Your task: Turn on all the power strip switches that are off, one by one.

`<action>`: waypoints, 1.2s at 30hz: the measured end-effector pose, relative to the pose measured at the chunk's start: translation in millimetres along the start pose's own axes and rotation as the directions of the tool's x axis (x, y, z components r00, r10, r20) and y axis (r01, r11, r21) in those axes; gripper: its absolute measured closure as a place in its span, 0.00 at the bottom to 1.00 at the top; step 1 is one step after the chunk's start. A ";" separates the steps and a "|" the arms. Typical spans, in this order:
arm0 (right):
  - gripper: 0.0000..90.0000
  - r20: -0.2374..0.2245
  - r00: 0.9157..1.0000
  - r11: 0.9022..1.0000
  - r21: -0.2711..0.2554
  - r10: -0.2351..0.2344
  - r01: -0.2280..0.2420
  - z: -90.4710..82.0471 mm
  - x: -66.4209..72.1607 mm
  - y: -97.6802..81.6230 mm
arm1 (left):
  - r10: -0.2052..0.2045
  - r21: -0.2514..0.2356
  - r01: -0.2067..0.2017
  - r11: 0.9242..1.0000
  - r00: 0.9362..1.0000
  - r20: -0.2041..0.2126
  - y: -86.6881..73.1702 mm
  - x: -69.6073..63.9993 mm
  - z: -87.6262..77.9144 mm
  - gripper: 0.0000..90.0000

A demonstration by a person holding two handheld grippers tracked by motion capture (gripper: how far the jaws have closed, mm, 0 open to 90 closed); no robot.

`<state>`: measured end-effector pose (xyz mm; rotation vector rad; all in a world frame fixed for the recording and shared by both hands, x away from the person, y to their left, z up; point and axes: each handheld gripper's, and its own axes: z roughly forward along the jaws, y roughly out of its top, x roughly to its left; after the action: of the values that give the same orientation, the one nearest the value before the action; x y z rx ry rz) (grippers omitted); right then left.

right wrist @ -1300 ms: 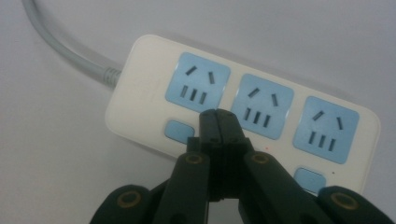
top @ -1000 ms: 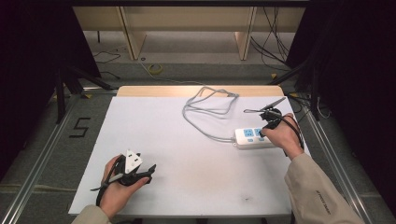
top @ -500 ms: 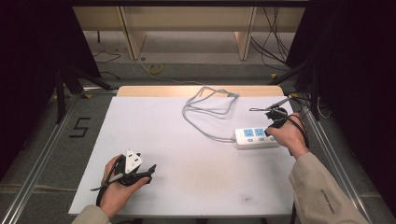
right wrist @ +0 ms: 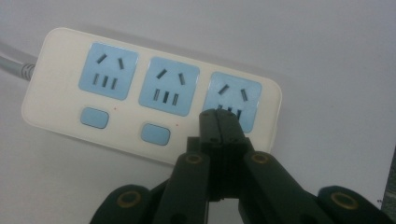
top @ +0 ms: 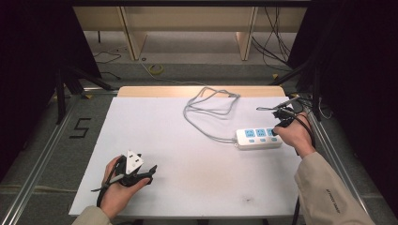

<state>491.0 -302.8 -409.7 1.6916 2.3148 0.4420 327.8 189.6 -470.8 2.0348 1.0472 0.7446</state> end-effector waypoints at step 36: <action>1.00 -0.007 1.000 0.998 0.055 0.010 -0.009 13.0 -5.5 -3.7 | -0.001 0.001 0.001 1.000 1.000 0.000 0.6 -0.8 0.5 0.34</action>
<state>494.1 -307.8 -423.1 1.7293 2.3459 0.3904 328.0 188.5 -470.7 2.0346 1.0488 0.7436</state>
